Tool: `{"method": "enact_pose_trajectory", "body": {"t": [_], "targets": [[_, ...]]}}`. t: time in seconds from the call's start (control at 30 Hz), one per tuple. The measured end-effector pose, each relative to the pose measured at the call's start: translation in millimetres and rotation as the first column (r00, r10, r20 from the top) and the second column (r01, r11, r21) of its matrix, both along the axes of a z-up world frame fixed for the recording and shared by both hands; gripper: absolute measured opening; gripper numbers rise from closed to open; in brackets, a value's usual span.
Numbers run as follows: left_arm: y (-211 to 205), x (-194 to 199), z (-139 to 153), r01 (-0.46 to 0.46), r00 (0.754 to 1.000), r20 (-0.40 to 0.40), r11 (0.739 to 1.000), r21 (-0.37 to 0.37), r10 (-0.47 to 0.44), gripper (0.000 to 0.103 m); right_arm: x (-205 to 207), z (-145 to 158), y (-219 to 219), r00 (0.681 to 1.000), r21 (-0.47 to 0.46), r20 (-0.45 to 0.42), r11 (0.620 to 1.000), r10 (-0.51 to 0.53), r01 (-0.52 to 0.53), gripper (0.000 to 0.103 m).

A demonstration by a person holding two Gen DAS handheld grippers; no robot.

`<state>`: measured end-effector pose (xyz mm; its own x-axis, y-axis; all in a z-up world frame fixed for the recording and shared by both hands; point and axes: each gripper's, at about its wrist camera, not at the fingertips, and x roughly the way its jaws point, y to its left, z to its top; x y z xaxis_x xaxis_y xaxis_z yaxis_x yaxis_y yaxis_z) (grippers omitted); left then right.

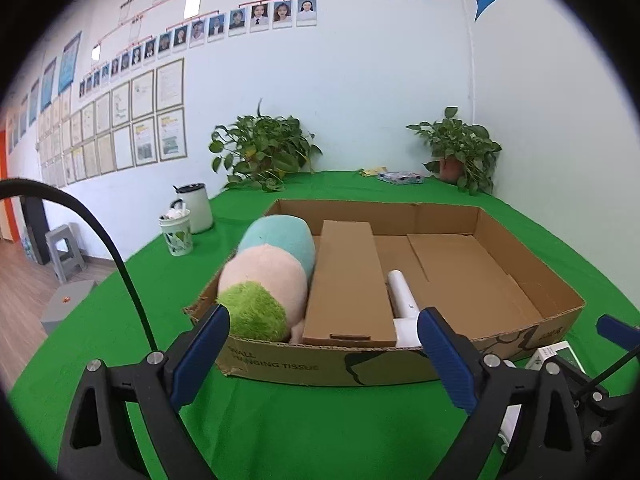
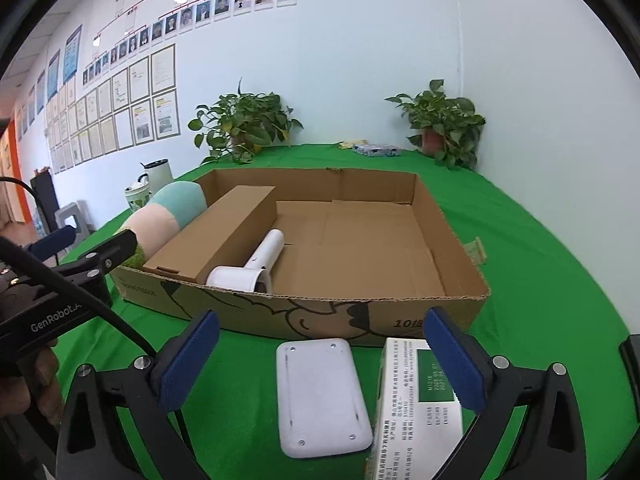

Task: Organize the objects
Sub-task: 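Move the right gripper back toward the white rectangular plastic case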

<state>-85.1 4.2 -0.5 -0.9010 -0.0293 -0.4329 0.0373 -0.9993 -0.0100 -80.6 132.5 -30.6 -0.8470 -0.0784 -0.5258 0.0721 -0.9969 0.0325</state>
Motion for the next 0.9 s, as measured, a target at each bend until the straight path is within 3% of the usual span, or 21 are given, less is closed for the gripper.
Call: {"method": "enact_pose_trajectory", "body": {"t": [0.23,0.37,0.57,0.7,0.77,0.8,0.9], "targets": [[1,2,-26,0.116,0.989,0.088,0.992,0.038,-0.119,0.095,31,-28,2,0.983,-0.107,0.03,0.979,0.178,-0.174,0.102],[8,-7,-45,0.205,0.959,0.182,0.976,0.076,-0.216,0.094,30,-49,1,0.972,-0.156,0.085,0.967,0.218,-0.203,0.102],[12,-12,-47,0.241,0.944,0.207,0.965,0.104,-0.258,0.094,1,-54,-7,0.971,-0.081,0.11,0.976,0.212,-0.204,0.102],[4,-13,-47,0.22,0.944,0.22,0.966,0.132,-0.245,0.094,-30,-65,-11,0.959,-0.034,0.198,0.979,0.205,-0.203,0.102],[0,-11,-48,0.209,0.947,0.223,0.97,0.126,-0.233,0.094,-46,-73,-6,0.942,-0.067,0.26,0.977,0.213,-0.202,0.098],[-1,-10,-48,0.205,0.948,0.223,0.971,0.12,-0.228,0.094,-51,-74,-3,0.936,-0.09,0.273,0.975,0.222,-0.205,0.097],[-6,-7,-49,0.196,0.95,0.222,0.974,0.118,-0.218,0.094,-57,-77,3,0.938,-0.039,0.282,0.979,0.201,-0.198,0.097]]}}
